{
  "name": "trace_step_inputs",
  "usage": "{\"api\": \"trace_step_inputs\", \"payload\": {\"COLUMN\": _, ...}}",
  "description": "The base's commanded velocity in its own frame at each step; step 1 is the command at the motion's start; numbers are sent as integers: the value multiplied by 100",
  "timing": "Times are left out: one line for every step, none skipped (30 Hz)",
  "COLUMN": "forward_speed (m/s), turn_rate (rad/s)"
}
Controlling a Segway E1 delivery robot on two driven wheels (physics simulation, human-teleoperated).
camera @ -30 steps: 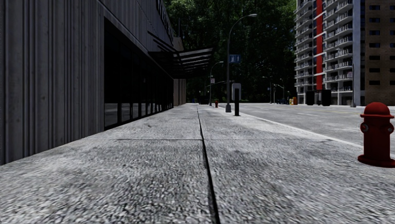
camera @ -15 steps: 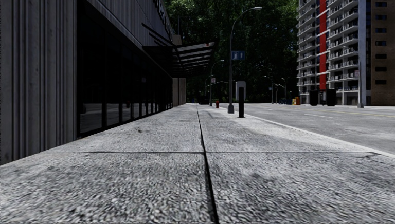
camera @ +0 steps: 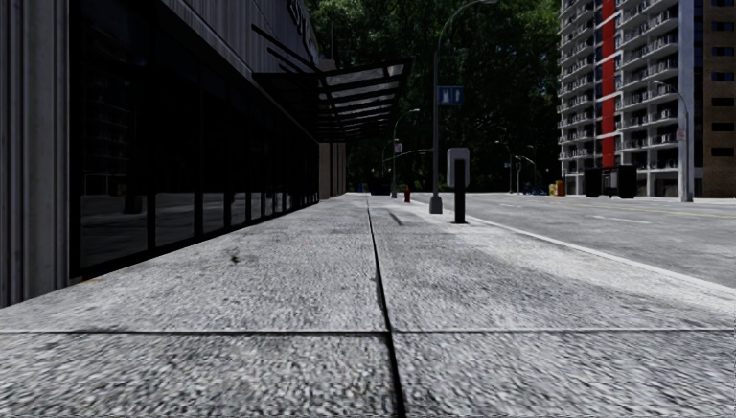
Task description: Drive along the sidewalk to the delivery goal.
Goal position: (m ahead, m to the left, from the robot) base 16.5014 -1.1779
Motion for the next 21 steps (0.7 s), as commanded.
{"api": "trace_step_inputs", "payload": {"forward_speed": 200, "turn_rate": 0}}
{"api": "trace_step_inputs", "payload": {"forward_speed": 200, "turn_rate": 0}}
{"api": "trace_step_inputs", "payload": {"forward_speed": 200, "turn_rate": 0}}
{"api": "trace_step_inputs", "payload": {"forward_speed": 200, "turn_rate": 0}}
{"api": "trace_step_inputs", "payload": {"forward_speed": 200, "turn_rate": 0}}
{"api": "trace_step_inputs", "payload": {"forward_speed": 200, "turn_rate": 0}}
{"api": "trace_step_inputs", "payload": {"forward_speed": 200, "turn_rate": 0}}
{"api": "trace_step_inputs", "payload": {"forward_speed": 200, "turn_rate": 0}}
{"api": "trace_step_inputs", "payload": {"forward_speed": 200, "turn_rate": 0}}
{"api": "trace_step_inputs", "payload": {"forward_speed": 200, "turn_rate": 0}}
{"api": "trace_step_inputs", "payload": {"forward_speed": 200, "turn_rate": 0}}
{"api": "trace_step_inputs", "payload": {"forward_speed": 200, "turn_rate": 0}}
{"api": "trace_step_inputs", "payload": {"forward_speed": 200, "turn_rate": 0}}
{"api": "trace_step_inputs", "payload": {"forward_speed": 200, "turn_rate": 0}}
{"api": "trace_step_inputs", "payload": {"forward_speed": 200, "turn_rate": 0}}
{"api": "trace_step_inputs", "payload": {"forward_speed": 200, "turn_rate": 0}}
{"api": "trace_step_inputs", "payload": {"forward_speed": 200, "turn_rate": 0}}
{"api": "trace_step_inputs", "payload": {"forward_speed": 200, "turn_rate": 0}}
{"api": "trace_step_inputs", "payload": {"forward_speed": 200, "turn_rate": 0}}
{"api": "trace_step_inputs", "payload": {"forward_speed": 200, "turn_rate": 0}}
{"api": "trace_step_inputs", "payload": {"forward_speed": 200, "turn_rate": 0}}
